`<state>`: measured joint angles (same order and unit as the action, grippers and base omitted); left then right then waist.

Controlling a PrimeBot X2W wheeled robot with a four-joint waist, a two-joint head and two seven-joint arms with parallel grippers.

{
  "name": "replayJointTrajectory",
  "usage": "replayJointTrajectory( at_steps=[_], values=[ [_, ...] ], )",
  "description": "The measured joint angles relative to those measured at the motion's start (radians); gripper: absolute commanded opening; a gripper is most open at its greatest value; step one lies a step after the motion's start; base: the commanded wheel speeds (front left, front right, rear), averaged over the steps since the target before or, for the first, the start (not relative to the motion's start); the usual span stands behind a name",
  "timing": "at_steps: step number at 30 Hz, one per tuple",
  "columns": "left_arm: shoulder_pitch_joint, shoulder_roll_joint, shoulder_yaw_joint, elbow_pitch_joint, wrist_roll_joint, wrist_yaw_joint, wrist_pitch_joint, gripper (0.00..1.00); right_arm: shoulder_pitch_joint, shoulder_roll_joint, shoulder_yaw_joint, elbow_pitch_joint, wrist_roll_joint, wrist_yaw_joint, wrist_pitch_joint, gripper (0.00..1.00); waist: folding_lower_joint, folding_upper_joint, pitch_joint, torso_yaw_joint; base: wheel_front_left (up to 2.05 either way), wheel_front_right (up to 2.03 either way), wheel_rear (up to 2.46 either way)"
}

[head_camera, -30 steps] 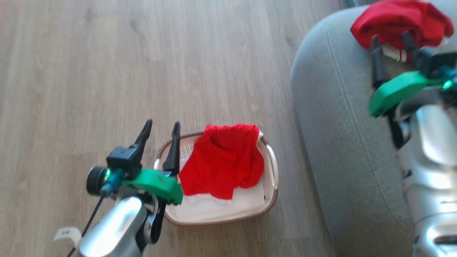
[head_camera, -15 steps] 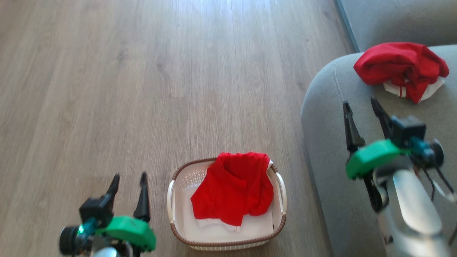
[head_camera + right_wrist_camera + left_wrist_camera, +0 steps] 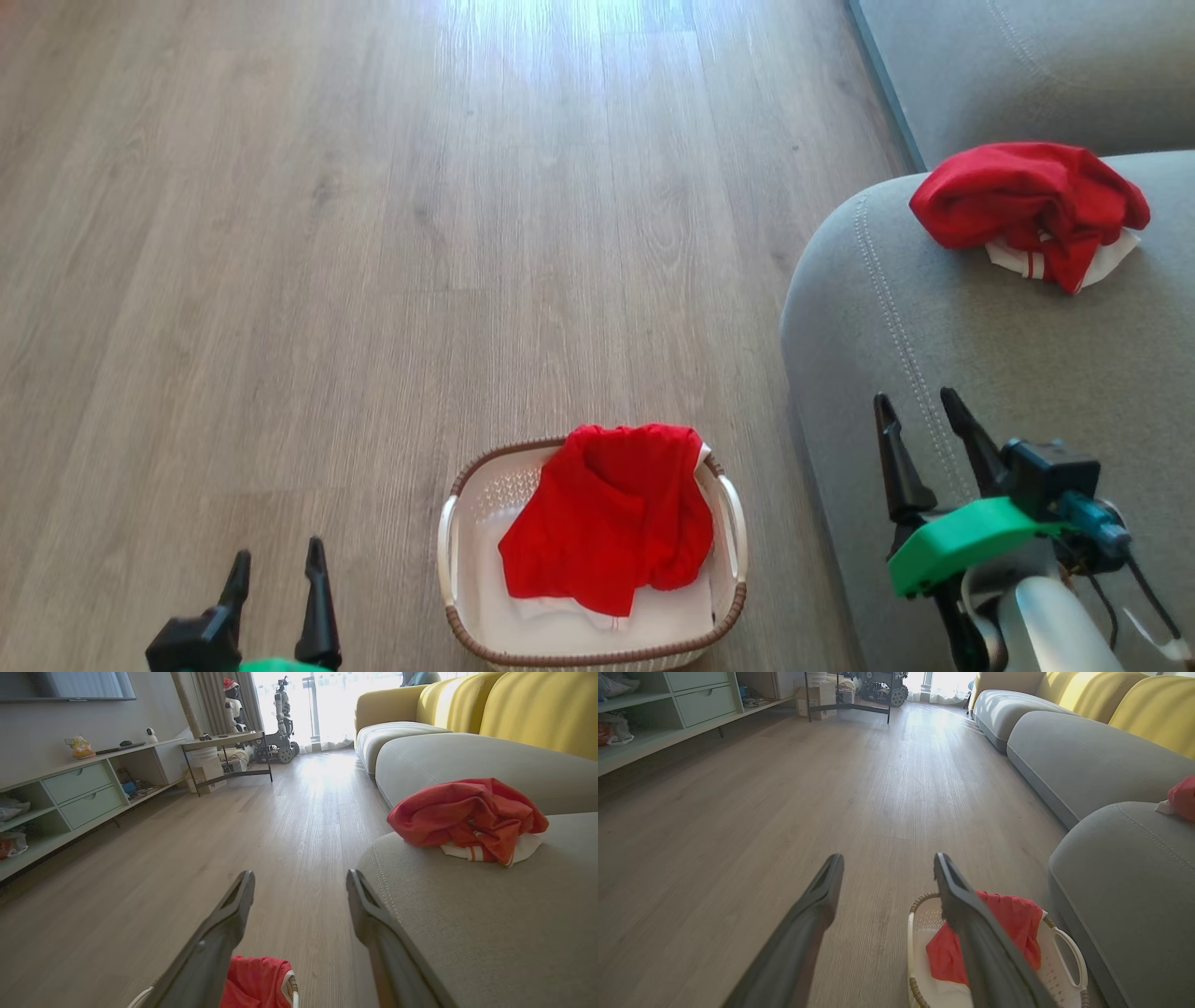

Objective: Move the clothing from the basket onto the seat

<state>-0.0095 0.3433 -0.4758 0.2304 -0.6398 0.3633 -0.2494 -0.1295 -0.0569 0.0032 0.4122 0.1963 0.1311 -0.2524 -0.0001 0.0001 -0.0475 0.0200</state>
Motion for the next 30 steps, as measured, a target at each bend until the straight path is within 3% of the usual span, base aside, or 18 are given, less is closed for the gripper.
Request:
replayJointTrajectory(
  at_steps=[18, 30],
  values=[
    [0.034, 0.004, 0.046, 0.018, 0.035, -0.065, 0.0, 1.0, 0.043, 0.002, 0.03, -0.01, 0.016, 0.0, 0.0, 1.0, 0.0, 0.0, -0.013, 0.001, 0.0, 0.0, 0.0],
    [0.034, 0.0, 0.056, 0.041, 0.054, -0.074, 0.0, 1.0, 0.043, 0.002, 0.03, -0.007, 0.016, 0.0, 0.001, 1.0, 0.0, 0.0, -0.019, 0.005, 0.0, 0.0, 0.0]
  ],
)
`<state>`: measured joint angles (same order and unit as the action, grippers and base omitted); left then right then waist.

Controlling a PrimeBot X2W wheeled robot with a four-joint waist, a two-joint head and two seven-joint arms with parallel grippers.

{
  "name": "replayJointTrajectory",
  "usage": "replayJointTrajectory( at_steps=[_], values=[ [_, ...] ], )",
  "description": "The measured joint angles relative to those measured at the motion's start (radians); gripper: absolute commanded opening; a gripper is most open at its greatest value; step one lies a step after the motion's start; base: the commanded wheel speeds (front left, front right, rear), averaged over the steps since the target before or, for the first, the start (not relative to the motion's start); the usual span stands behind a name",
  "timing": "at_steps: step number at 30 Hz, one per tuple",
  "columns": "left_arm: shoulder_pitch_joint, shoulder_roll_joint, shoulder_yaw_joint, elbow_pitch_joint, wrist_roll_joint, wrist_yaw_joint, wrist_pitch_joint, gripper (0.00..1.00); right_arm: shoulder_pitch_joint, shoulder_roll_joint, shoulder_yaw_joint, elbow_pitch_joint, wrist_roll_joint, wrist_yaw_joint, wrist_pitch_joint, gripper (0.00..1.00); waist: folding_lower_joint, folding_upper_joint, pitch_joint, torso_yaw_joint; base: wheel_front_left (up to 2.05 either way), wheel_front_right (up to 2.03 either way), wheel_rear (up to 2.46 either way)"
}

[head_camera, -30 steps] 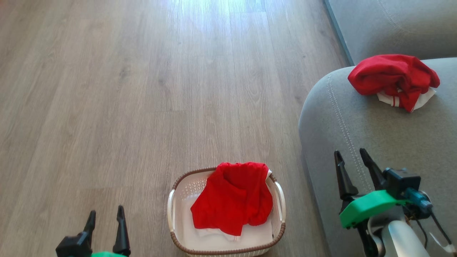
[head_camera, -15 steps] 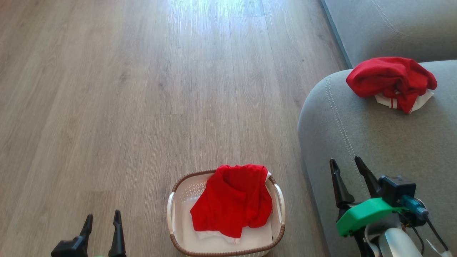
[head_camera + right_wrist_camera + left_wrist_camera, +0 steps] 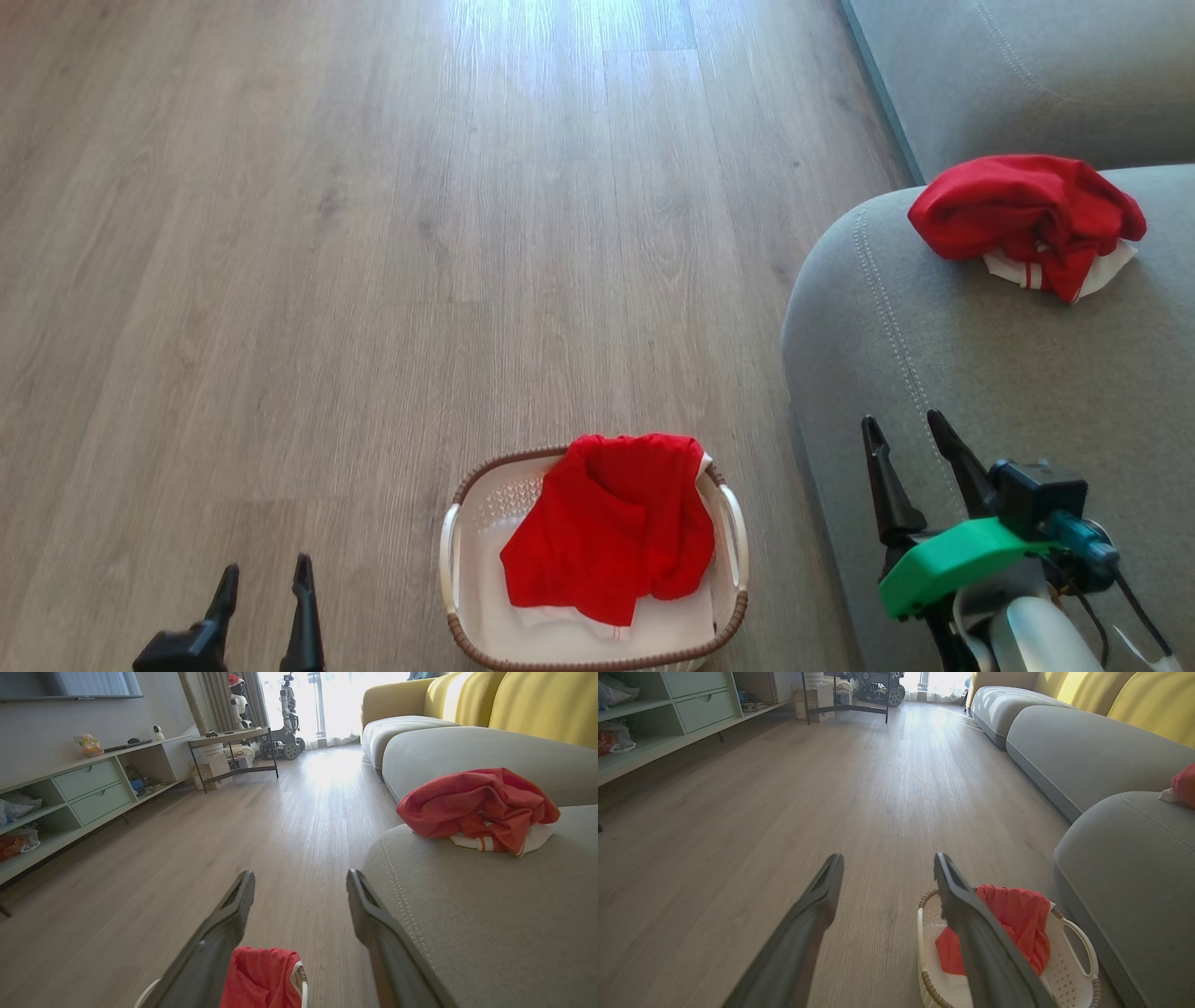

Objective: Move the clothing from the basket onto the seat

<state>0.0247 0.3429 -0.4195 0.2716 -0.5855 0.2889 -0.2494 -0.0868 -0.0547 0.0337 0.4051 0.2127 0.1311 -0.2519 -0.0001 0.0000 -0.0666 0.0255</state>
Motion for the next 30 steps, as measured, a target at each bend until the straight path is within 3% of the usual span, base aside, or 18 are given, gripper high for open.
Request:
replayJointTrajectory(
  at_steps=[20, 30],
  values=[
    [0.006, -0.016, -0.033, 0.013, 0.029, -0.018, 0.002, 1.0, 0.0, 0.001, -0.034, -0.007, -0.001, 0.0, 0.001, 1.0, 0.0, 0.0, 0.045, -0.006, 0.0, 0.0, 0.0],
    [-0.207, -0.088, -0.123, 0.097, 0.073, -0.072, 0.044, 1.0, -0.058, 0.003, -0.089, -0.12, -0.061, 0.0, 0.001, 1.0, 0.0, 0.0, 0.194, -0.033, 0.0, 0.0, 0.0]
  ],
)
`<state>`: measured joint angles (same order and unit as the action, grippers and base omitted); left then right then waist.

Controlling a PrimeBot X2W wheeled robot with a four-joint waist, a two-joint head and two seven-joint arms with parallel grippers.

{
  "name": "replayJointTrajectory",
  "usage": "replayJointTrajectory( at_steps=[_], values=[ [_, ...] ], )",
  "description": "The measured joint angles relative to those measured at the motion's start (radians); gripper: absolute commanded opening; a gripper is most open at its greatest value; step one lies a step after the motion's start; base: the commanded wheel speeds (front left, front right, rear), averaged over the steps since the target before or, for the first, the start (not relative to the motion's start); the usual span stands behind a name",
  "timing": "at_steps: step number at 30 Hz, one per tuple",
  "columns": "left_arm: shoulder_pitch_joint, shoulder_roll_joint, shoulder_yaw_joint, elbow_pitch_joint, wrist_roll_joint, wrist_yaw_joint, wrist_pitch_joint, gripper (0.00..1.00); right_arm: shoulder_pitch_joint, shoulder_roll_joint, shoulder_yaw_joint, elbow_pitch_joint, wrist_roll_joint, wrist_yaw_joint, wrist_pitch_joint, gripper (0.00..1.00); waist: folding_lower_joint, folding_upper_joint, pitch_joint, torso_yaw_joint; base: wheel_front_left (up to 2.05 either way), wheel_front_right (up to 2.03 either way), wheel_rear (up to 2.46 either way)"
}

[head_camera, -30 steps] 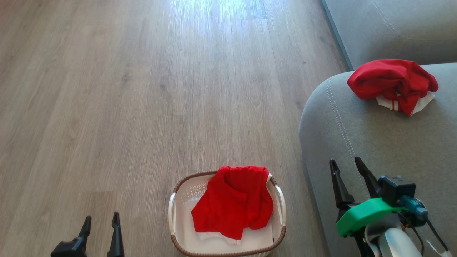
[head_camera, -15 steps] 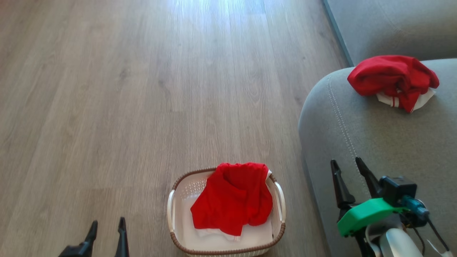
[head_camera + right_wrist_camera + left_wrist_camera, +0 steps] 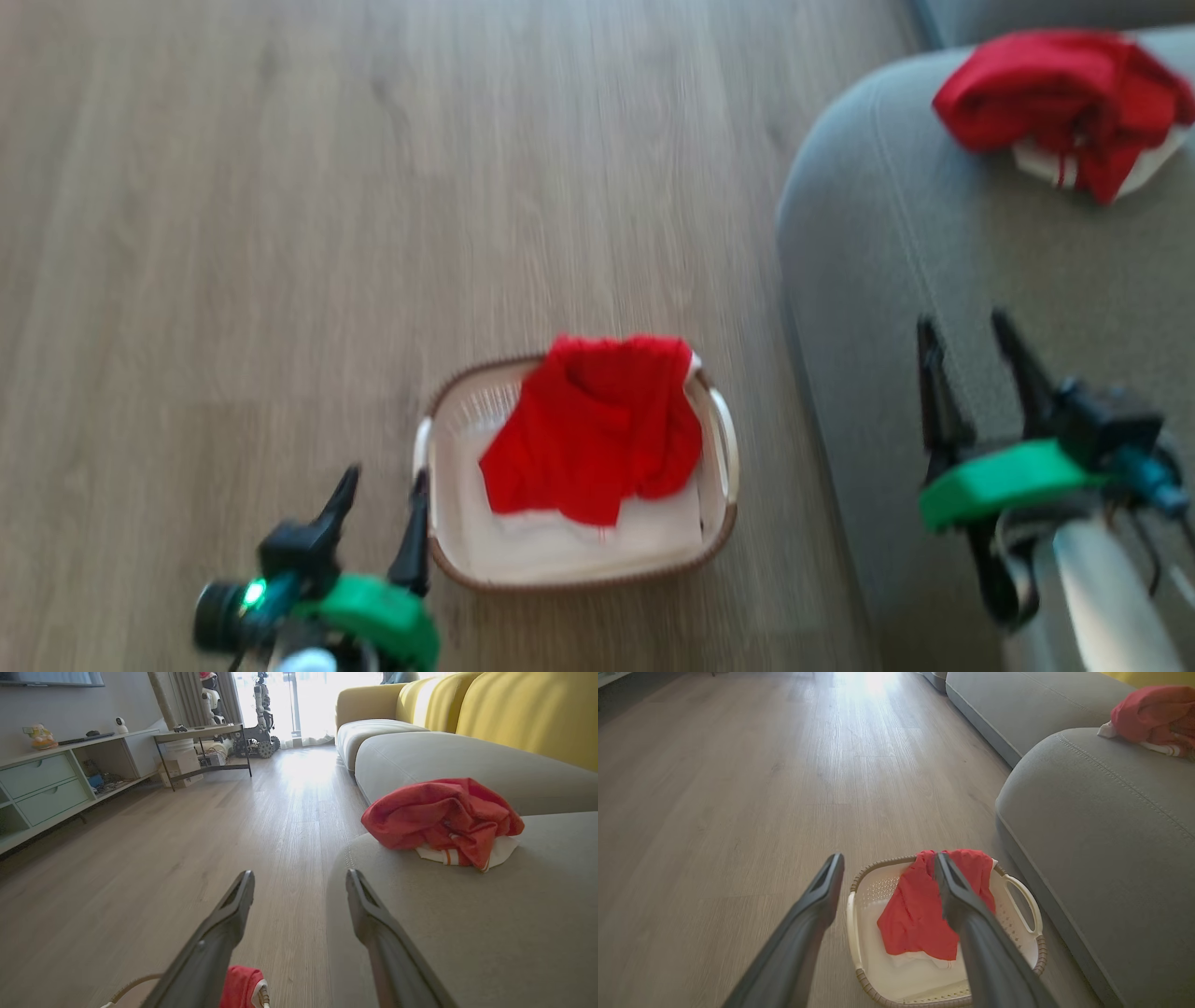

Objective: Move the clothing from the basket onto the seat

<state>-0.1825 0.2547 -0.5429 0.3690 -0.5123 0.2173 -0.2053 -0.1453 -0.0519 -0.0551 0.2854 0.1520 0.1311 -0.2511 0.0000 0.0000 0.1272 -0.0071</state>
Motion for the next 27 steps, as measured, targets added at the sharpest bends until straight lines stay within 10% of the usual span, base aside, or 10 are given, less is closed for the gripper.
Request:
replayJointTrajectory(
  at_steps=[27],
  values=[
    [-0.672, -0.149, -0.059, 0.691, 0.057, -0.112, 0.041, 1.0, -0.373, 0.0, 0.069, -0.33, 0.069, 0.0, -0.004, 1.0, 0.0002, -0.0001, 0.624, -0.207, 0.0, 0.0, 0.0]
  ],
)
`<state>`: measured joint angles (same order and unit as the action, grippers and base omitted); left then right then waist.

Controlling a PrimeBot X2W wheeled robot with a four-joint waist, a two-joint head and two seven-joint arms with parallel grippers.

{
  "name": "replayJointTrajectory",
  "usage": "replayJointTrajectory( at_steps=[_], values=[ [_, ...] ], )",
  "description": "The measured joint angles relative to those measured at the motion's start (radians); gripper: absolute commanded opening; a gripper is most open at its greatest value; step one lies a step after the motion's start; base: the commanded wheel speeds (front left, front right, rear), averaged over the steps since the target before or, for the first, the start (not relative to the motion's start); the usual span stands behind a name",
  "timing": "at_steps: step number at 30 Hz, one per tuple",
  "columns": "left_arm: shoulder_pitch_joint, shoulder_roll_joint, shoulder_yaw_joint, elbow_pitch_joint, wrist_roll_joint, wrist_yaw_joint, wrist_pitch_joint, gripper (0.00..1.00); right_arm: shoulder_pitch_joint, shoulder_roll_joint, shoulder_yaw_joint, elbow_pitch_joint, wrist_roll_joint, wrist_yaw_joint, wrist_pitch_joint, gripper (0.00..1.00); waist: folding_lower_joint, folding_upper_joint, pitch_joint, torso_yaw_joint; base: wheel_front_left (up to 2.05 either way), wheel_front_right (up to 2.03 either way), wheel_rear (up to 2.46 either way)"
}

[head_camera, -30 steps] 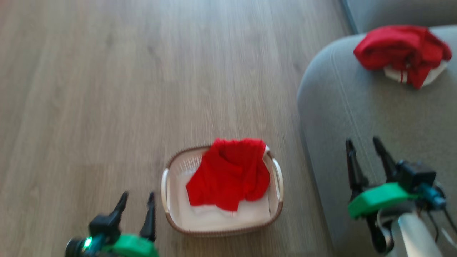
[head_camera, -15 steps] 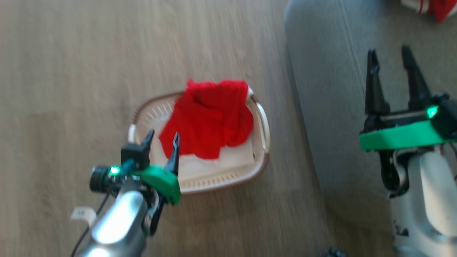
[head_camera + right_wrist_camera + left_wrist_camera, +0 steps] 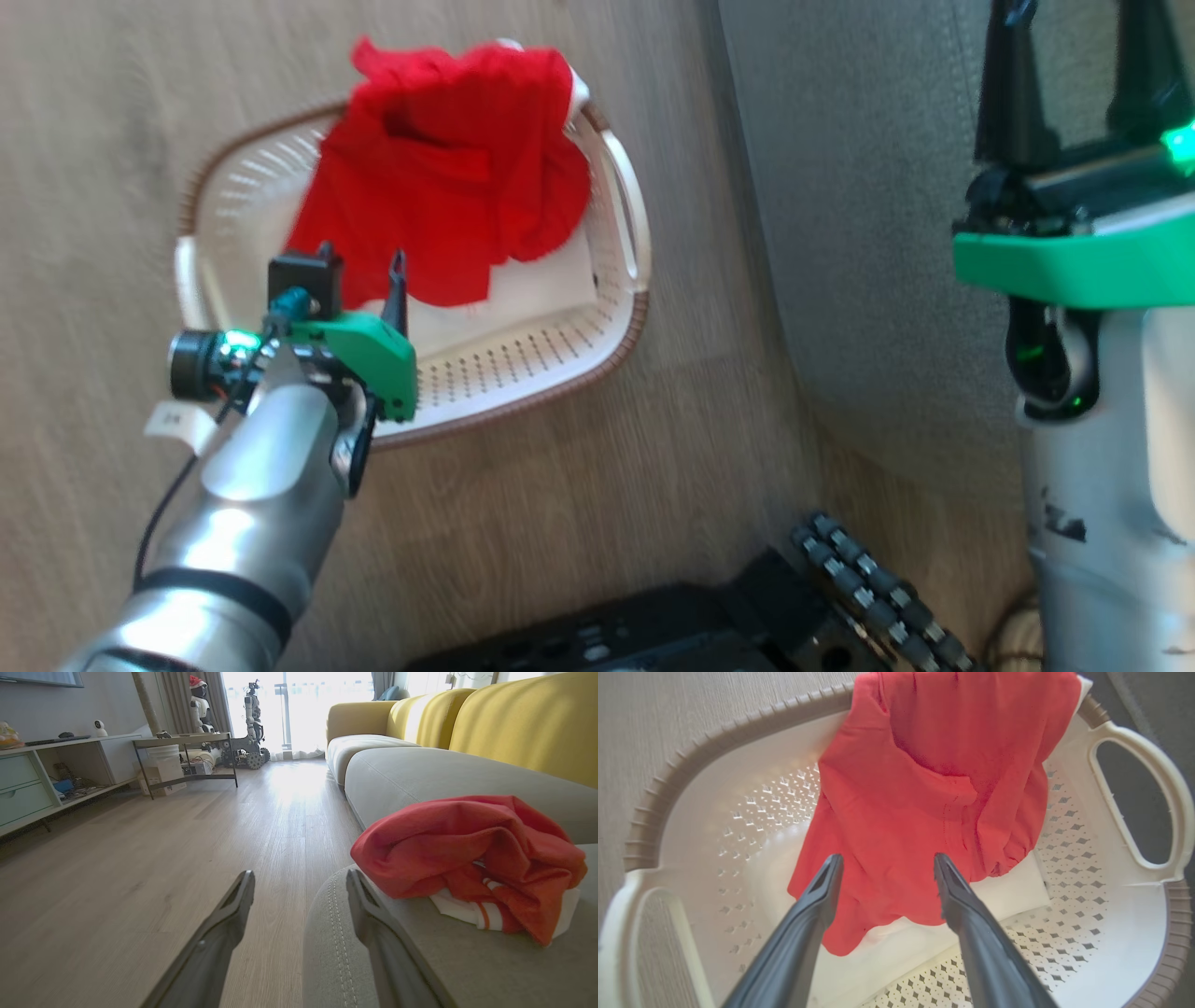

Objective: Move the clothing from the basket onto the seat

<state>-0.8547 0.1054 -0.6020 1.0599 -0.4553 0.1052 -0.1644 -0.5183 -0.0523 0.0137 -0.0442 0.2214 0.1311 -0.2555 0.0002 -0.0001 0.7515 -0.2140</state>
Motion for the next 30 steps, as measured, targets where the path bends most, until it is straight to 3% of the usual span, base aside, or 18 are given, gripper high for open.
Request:
replayJointTrajectory(
  at_steps=[9, 16, 21, 22, 23, 24, 30],
  values=[
    [-0.108, 0.004, 0.002, 0.133, 0.0, 0.002, 0.006, 1.0, -0.05, 0.0, 0.047, -0.066, 0.017, 0.0, 0.0, 1.0, 0.0, 0.0, 0.116, -0.057, 0.0, 0.0, 0.0],
    [-0.183, 0.02, 0.011, 0.184, -0.002, 0.061, 0.025, 1.0, -0.051, 0.0, 0.066, -0.097, 0.024, 0.0, 0.0, 1.0, 0.0, 0.0, 0.159, -0.08, 0.0, 0.0, 0.0],
    [-0.205, 0.026, 0.013, 0.193, -0.003, 0.062, 0.026, 1.0, -0.052, 0.0, 0.079, -0.102, 0.026, 0.0, 0.0, 1.0, 0.0, 0.0, 0.175, -0.09, 0.0, 0.0, 0.0],
    [-0.207, 0.026, 0.013, 0.195, -0.003, 0.062, 0.026, 0.87, -0.052, 0.0, 0.081, -0.103, 0.026, 0.0, 0.0, 1.0, 0.0, 0.0, 0.177, -0.092, 0.0, 0.0, 0.0],
    [-0.214, 0.025, 0.013, 0.201, -0.004, 0.06, 0.025, 0.2, -0.052, 0.0, 0.082, -0.105, 0.032, 0.0, 0.0, 1.0, -0.0001, 0.0, 0.181, -0.095, 0.0, 0.0, 0.0],
    [-0.216, 0.024, 0.013, 0.202, -0.008, 0.051, 0.021, 0.0, -0.052, 0.0, 0.081, -0.106, 0.035, 0.0, 0.0, 1.0, -0.0001, 0.0, 0.182, -0.095, 0.0, 0.0, 0.0],
    [-0.215, 0.004, 0.011, 0.207, -0.021, 0.027, -0.025, 0.0, -0.054, 0.0, 0.075, -0.103, 0.035, 0.0, 0.0, 1.0, -0.0001, 0.0001, 0.165, -0.086, 0.0, 0.0, 0.0]
  ],
)
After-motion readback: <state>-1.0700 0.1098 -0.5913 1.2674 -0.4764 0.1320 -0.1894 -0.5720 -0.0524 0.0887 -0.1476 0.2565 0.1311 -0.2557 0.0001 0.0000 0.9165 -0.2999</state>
